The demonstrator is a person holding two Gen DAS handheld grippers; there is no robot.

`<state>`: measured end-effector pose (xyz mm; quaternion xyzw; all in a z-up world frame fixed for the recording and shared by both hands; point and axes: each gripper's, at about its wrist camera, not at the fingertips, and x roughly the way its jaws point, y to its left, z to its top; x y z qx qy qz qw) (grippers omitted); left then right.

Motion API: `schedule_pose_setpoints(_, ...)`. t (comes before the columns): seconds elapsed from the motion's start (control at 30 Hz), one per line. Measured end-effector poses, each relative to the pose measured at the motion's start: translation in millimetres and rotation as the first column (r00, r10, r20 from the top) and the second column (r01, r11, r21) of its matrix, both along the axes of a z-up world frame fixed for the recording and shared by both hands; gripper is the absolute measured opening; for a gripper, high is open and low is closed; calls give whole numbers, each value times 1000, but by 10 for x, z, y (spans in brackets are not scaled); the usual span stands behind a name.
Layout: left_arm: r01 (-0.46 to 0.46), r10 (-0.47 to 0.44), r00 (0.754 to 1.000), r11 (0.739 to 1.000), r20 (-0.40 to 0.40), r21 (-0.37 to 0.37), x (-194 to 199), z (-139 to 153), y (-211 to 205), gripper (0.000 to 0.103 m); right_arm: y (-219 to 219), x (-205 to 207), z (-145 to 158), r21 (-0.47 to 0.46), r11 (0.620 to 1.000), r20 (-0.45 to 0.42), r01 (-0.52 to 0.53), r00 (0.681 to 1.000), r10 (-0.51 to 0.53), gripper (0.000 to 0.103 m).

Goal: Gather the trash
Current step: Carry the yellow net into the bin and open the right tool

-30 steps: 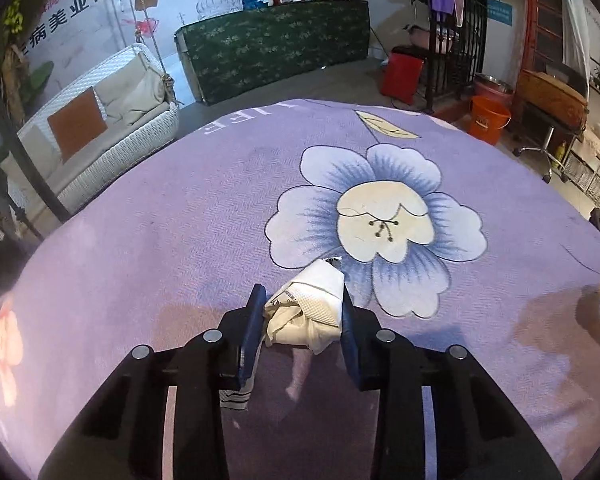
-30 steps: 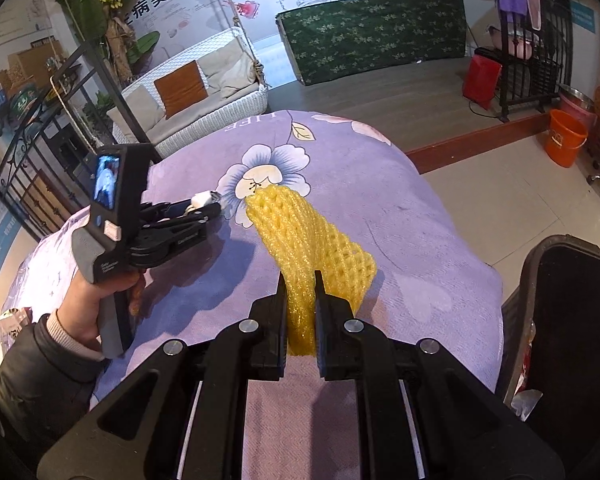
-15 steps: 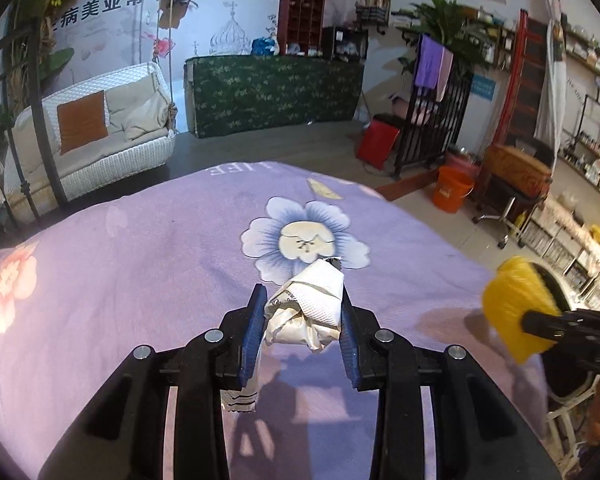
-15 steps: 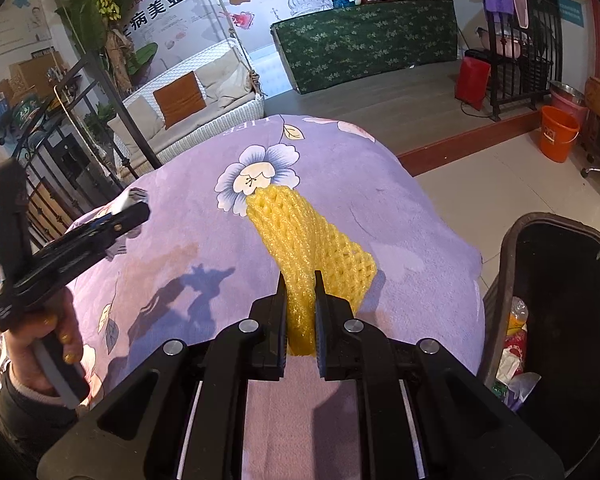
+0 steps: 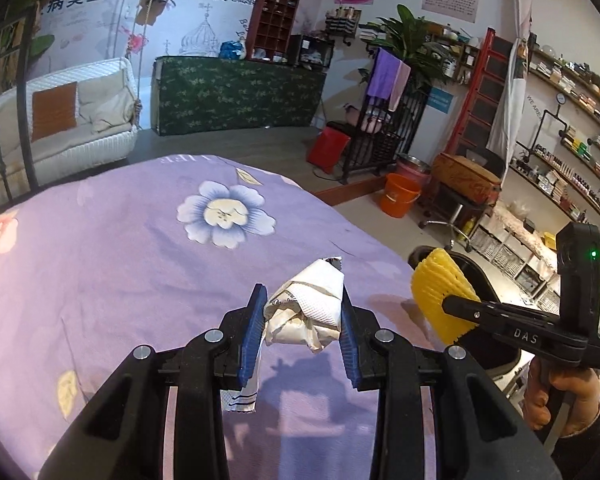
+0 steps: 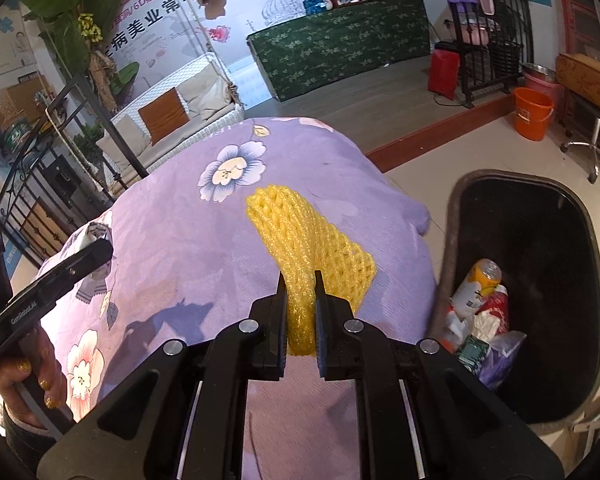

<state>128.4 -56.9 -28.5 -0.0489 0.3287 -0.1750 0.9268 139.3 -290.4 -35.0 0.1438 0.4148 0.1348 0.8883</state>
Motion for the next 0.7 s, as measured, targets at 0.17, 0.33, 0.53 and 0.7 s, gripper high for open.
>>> schedule_pose_setpoints(0.17, 57, -60, 997, 995, -45, -83, -15, -83, -144, 33, -355, -174, -90, -10, 997, -18, 82, 996, -83, 12)
schedule_pose_setpoints(0.33, 118, -123, 991, 988, -46, -103, -61, -102, -369, 33, -783, -234, -187, -30, 979, -40, 201, 979, -202, 12)
schedule_pose_setpoints(0.53, 188, -192, 981, 979, -37, -84, -132, -132, -655, 33, -1238, -249, -355, -64, 944, -73, 323, 942, -327, 12)
schedule_pose_setpoints(0.7, 233, -237, 971, 969, -42, -85, -133, -137, -803, 33, -1442, -179, -572, -87, 926, -130, 367, 918, -375, 12)
